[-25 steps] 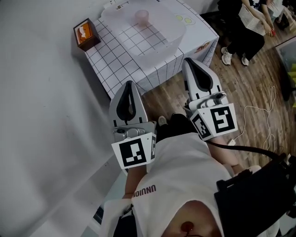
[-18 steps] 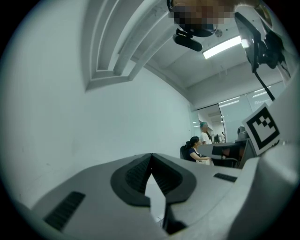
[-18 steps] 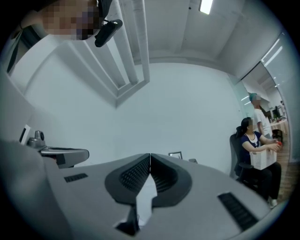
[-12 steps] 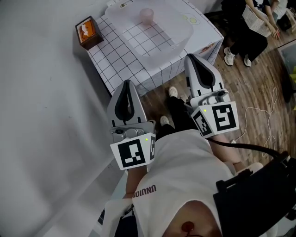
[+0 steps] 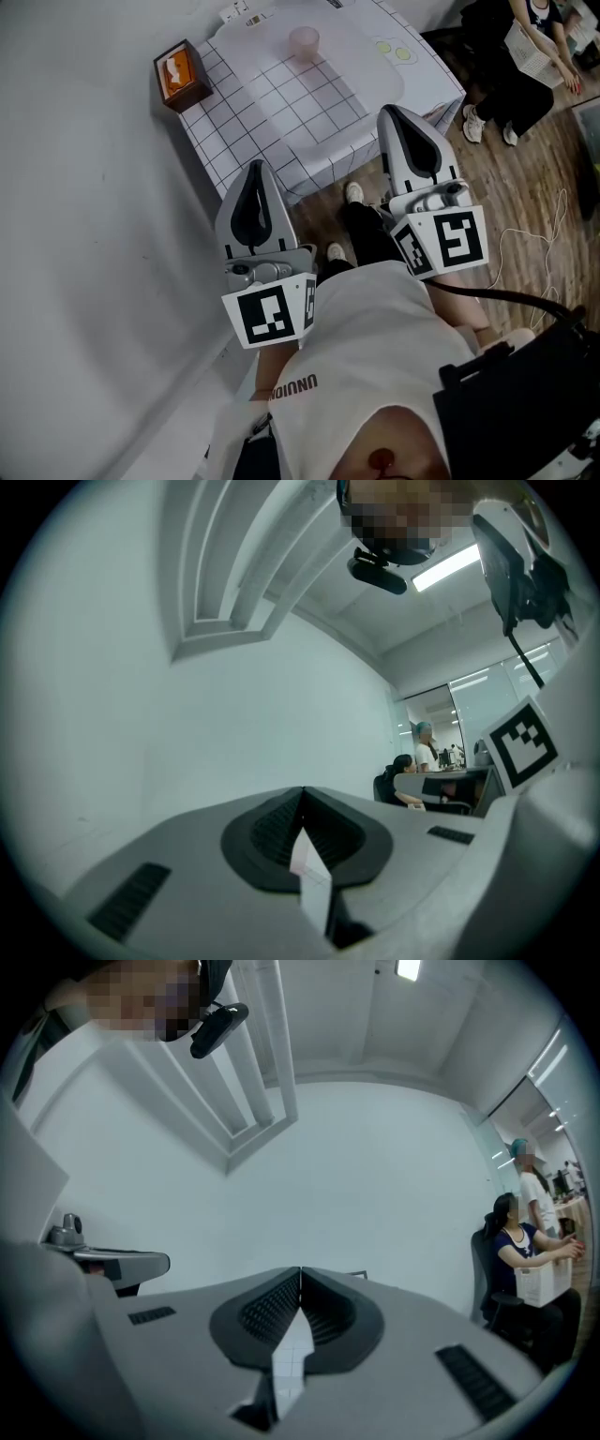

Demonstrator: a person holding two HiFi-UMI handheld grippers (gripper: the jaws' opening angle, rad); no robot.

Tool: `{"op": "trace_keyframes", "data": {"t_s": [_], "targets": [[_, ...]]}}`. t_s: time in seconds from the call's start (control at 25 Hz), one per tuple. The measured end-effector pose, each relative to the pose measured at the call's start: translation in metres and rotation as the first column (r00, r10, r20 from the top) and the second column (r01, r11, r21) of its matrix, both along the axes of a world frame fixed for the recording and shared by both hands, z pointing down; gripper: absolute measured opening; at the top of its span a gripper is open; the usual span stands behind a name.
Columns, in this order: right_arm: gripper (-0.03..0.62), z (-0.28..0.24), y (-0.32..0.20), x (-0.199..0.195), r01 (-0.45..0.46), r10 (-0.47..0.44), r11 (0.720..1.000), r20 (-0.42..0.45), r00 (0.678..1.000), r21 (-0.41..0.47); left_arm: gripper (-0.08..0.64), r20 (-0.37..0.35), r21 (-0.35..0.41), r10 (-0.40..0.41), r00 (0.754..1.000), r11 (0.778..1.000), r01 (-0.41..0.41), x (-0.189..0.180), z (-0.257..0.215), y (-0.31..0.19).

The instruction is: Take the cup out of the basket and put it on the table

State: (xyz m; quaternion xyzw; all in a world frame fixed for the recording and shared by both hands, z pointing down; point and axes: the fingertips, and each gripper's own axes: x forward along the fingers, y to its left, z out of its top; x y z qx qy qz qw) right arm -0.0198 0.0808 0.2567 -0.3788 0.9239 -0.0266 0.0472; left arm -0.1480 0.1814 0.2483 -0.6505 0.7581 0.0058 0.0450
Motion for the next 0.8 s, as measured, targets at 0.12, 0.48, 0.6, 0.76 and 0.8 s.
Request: {"op": "trace_keyframes", "data": {"t_s": [0.12, 0.48, 0.6, 0.76, 0.8], "targets": [[0.020, -0.005, -0.024, -0.005, 0.000, 0.000, 1.000, -0.007, 1.000, 0.010, 0.014, 0.005, 0.010, -0.004, 1.000, 1.000, 0.004, -0.004, -0.007, -0.022], [0.020, -0.019, -0.091, -0.023, 0.054, -0.054, 0.998, 0.000, 0.999, 0.033, 0.012, 0.019, 0.026, -0.053, 0.998, 0.998, 0.052, -0.017, -0.026, -0.086], [0.020, -0.021, -0.111, -0.024, 0.067, -0.067, 0.997, -0.001, 0.998, 0.045, 0.012, 0.022, 0.028, -0.065, 0.998, 0.998, 0.064, -0.018, -0.028, -0.105], [0.020, -0.018, -0.129, -0.020, 0.079, -0.079, 0.996, 0.013, 0.997, 0.048, 0.014, 0.035, 0.033, -0.073, 0.997, 0.997, 0.071, -0.012, -0.026, -0.123], [0.020, -0.018, -0.134, -0.018, 0.082, -0.083, 0.995, 0.017, 0.996, 0.048, 0.012, 0.041, 0.034, -0.074, 0.996, 0.997, 0.073, -0.010, -0.027, -0.128]]}}
